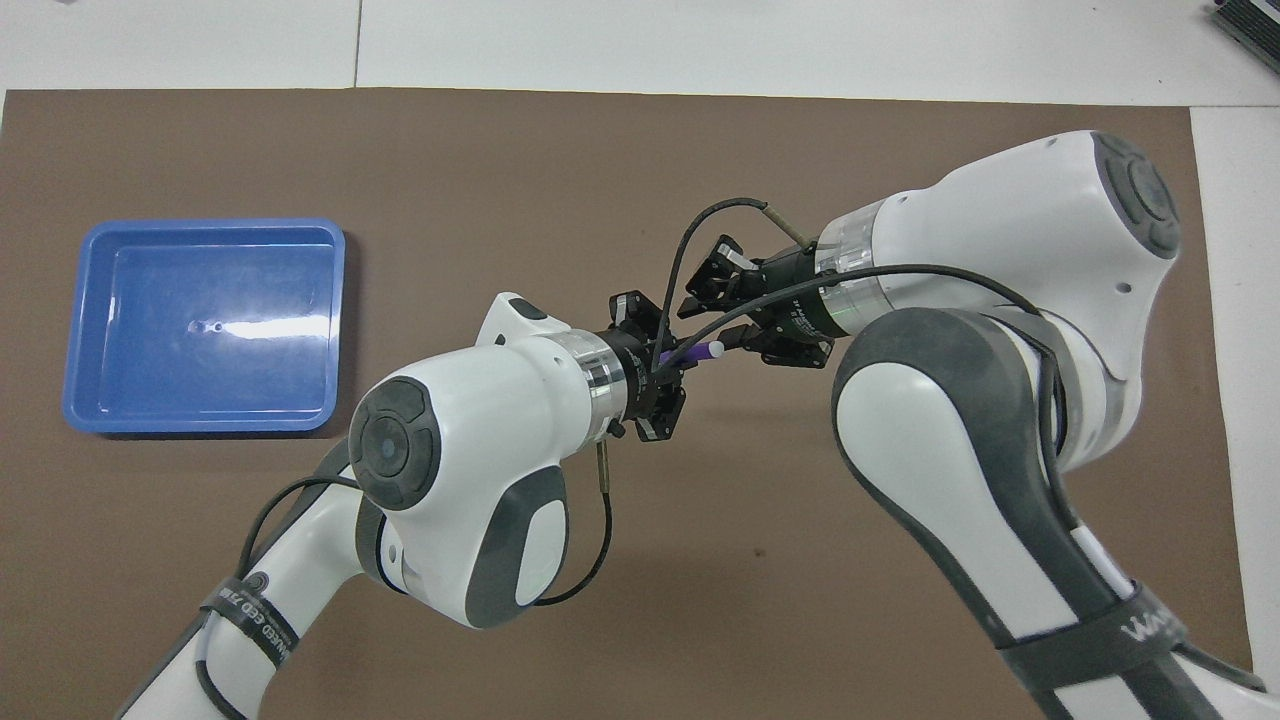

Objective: Right arm passes pens to left for tray arrangement
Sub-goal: 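Lower the purple pen into the blue tray and open the left gripper, then pull the yellow pen from the cup with the right gripper, then carry the yellow pen toward the left gripper while the left gripper approaches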

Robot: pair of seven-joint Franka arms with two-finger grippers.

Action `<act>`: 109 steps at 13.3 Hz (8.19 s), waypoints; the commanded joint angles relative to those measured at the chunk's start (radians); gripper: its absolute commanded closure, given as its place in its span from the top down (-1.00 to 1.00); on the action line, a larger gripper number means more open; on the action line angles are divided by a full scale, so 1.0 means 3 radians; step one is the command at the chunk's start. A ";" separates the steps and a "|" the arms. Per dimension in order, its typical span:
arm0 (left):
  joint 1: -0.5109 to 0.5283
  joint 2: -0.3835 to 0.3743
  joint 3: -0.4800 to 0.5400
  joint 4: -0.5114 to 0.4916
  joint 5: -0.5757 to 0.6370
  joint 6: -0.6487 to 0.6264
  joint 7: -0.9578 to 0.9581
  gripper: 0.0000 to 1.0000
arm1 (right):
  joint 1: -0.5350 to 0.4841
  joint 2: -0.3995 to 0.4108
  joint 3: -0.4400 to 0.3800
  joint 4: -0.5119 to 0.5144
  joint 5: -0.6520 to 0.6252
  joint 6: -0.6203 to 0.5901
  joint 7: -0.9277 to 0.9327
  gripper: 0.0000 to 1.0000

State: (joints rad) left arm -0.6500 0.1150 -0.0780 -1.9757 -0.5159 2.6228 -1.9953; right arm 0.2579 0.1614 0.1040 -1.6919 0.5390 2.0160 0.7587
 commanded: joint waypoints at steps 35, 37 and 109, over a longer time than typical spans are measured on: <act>0.2499 -0.0323 0.0091 0.0235 0.1811 -0.1861 0.6558 -1.00 | -0.0957 -0.0088 0.0001 -0.0977 -0.1966 0.0433 -0.2585 -0.14; 0.2677 -0.0241 0.0081 0.0240 0.2000 -0.1682 0.6706 -1.00 | -0.0952 -0.0068 0.0001 -0.0977 -0.1966 0.0449 -0.2519 -0.14; 0.1374 0.0031 -0.0214 0.0588 0.0605 -0.2152 0.2369 1.00 | -0.0288 -0.0584 0.0042 -0.0624 0.0698 0.0177 -0.0199 -1.00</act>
State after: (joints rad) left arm -0.2276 0.1422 -0.1170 -1.8085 -0.3151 1.9801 -1.1415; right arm 0.1428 -0.0042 0.1136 -1.8525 0.7142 2.0076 0.6363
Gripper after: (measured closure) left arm 0.000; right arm 0.824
